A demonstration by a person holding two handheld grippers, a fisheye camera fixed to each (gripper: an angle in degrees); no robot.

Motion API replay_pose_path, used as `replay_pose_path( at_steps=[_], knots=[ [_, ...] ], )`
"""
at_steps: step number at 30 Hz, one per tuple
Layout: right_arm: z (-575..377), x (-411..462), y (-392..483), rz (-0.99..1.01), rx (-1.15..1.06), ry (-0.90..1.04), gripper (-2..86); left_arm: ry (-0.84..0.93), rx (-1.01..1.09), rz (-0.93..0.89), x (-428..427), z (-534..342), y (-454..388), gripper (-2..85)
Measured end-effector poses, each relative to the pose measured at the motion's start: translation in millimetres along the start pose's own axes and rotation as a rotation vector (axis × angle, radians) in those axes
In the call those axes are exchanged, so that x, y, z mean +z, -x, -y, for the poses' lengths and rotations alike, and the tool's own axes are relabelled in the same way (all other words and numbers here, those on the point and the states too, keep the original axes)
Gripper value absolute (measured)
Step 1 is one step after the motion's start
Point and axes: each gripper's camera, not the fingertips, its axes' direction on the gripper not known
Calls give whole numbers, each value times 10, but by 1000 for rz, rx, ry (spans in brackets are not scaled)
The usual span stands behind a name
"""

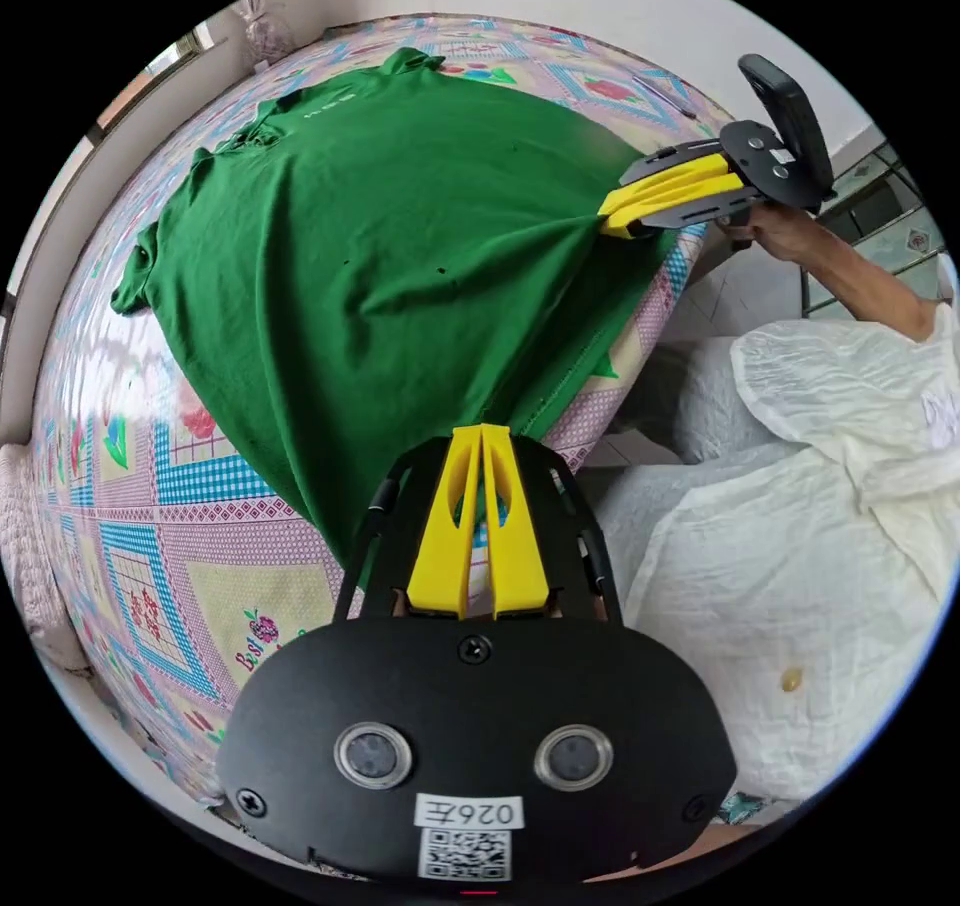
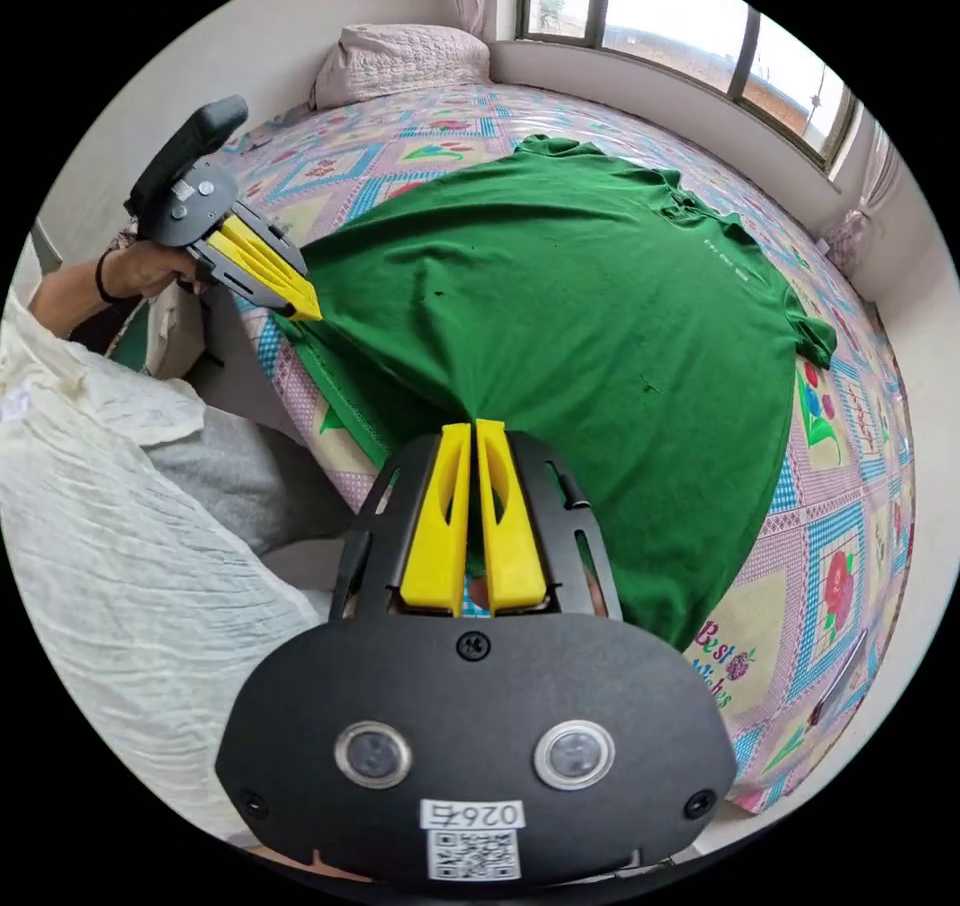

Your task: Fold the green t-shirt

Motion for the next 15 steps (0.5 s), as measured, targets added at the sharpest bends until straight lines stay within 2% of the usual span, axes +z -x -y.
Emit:
replay_pose_path(
  at_steps=[6,7,10,12,15],
  knots=[
    [-197,201,-494,380,48,182,60,119,-84,-102,191,-310,169,-9],
    [-250,212,-563,423,74,172,69,81,-117,-99,154,-353,199,-8],
    [-367,7,-649,385,126,60,50,-118,-223,-125,-79,-395,318,-9],
    [-424,-85,-682,328,157,3,37,-176,-269,-112,-101,-354,418,-9],
    [-474,-28,-755,277,196,-19,29,-95,-267,-129,177,-174,577,-9]
  ],
)
